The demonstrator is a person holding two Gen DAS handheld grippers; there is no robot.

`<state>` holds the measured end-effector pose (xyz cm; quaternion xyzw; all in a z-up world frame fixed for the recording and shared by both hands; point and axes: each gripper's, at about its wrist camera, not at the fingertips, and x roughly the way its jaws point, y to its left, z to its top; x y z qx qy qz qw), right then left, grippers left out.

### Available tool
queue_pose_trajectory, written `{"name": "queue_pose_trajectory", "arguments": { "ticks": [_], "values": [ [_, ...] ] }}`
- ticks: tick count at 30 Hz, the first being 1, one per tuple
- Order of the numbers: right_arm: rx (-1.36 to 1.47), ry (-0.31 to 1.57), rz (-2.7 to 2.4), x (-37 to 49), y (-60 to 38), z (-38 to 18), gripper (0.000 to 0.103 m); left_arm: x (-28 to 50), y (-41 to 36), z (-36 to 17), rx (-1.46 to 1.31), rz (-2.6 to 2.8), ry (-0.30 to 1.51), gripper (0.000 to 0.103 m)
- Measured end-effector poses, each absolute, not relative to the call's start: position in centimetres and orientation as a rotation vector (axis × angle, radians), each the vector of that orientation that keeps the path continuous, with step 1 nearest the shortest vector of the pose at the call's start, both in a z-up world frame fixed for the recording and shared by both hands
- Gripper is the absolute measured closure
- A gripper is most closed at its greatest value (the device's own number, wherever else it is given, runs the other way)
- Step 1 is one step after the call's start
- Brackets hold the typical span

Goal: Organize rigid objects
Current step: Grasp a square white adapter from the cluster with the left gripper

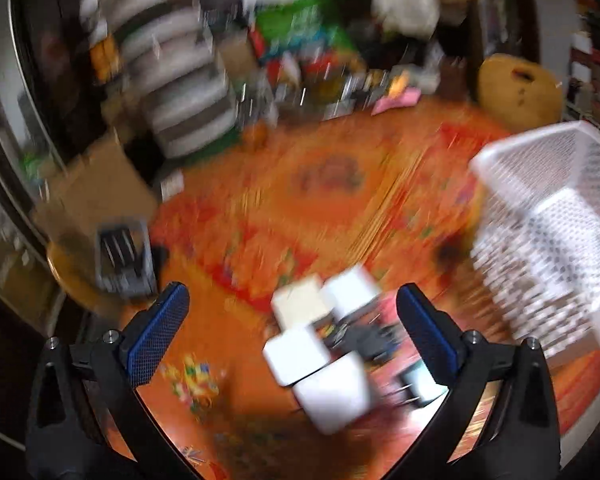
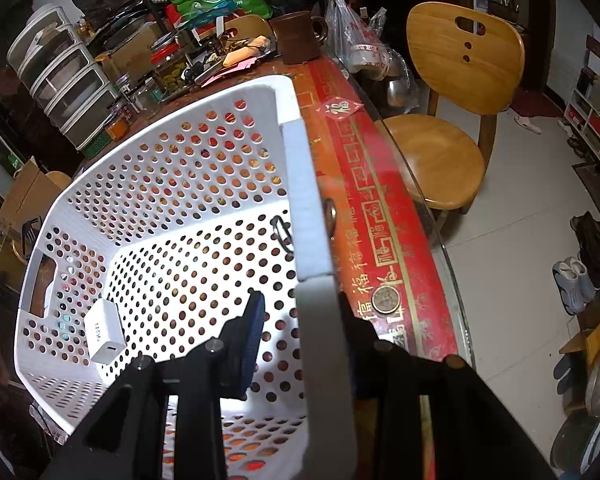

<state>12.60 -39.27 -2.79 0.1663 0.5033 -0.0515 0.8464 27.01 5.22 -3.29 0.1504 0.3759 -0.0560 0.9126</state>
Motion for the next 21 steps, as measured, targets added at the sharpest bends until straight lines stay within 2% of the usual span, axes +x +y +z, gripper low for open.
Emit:
{"name": "queue_pose_trajectory", "arguments": {
  "ticks": [3, 8, 11, 13, 16, 21],
  "values": [
    [0.348, 1.064, -0.11, 12.6, -39.2, -2.8, 0.07, 29.2, 8.0, -7.0, 0.251, -0.127, 0.889, 0.001],
    [0.349, 1.065, -0.109, 12.6, -39.2, -2.8, 0.07, 30.1, 9.2, -9.9, 0.16, -0.153, 0.966, 0.002],
    [0.347, 1.067, -0.111, 12.6, -39.2, -2.8, 0.07, 30.0, 9.0, -10.7, 0.16, -0.145, 0.98, 0.009],
    [0.346, 1.069, -0.113, 12.6, -39.2, -2.8, 0.07, 29.9, 9.0, -11.1, 0.144, -0.137, 0.988, 0.02],
    [0.347, 1.069, -0.114, 12.7, -39.2, -2.8, 0.07, 30.1, 9.4, -11.8, 0.155, -0.07, 0.988, 0.028],
    [0.343, 1.071, -0.119, 12.7, -39.2, -2.8, 0.07, 30.3, 9.6, -12.1, 0.143, -0.064, 0.989, 0.036]
  ]
}}
